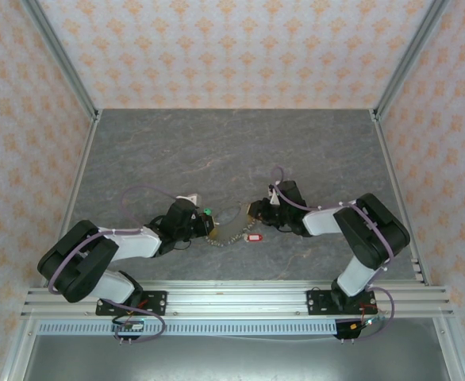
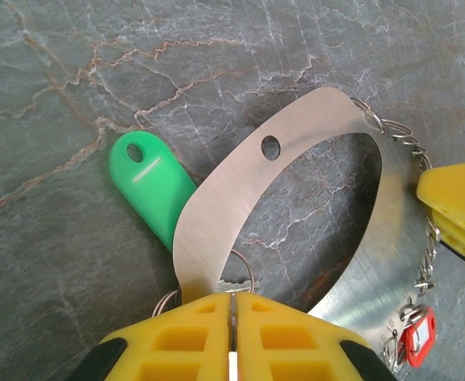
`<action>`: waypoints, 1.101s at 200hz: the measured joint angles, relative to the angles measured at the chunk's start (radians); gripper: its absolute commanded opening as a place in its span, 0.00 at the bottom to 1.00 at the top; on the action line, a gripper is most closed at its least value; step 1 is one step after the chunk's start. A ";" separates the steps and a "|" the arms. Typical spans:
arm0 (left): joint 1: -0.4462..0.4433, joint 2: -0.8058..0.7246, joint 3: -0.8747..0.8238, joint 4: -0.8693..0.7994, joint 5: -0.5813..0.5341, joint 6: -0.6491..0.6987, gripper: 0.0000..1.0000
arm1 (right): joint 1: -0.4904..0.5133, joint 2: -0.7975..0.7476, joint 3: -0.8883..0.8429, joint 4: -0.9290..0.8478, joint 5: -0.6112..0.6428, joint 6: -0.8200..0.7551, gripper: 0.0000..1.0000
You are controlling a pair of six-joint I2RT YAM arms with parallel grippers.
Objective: Put the keys on the keyring
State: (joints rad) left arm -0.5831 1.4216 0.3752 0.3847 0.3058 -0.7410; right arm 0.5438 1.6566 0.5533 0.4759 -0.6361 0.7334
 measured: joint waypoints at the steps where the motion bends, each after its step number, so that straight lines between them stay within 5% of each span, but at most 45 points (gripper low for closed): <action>1: 0.000 0.001 0.000 0.000 0.000 -0.001 0.09 | 0.000 -0.001 0.000 0.000 0.000 0.000 0.23; 48: 0.000 0.014 0.004 0.008 0.000 -0.026 0.08 | 0.005 -0.077 -0.013 0.006 0.000 0.000 0.21; 102: 0.000 -0.015 0.002 -0.011 0.000 -0.043 0.13 | 0.006 -0.098 -0.013 0.011 0.003 -0.011 0.03; 131: -0.010 -0.137 -0.010 -0.100 -0.024 -0.038 0.28 | 0.017 -0.117 -0.026 0.010 0.007 -0.016 0.00; 182: -0.011 -0.438 -0.018 -0.236 -0.080 0.016 0.79 | 0.019 -0.267 -0.073 0.013 0.037 -0.072 0.00; 220: 0.020 -0.489 0.005 -0.290 0.000 0.071 0.79 | 0.018 -0.385 -0.092 0.027 0.023 -0.155 0.00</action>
State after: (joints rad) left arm -0.5629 0.9325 0.3801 0.0948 0.3054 -0.6701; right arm 0.5621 1.2720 0.4614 0.5030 -0.6128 0.5781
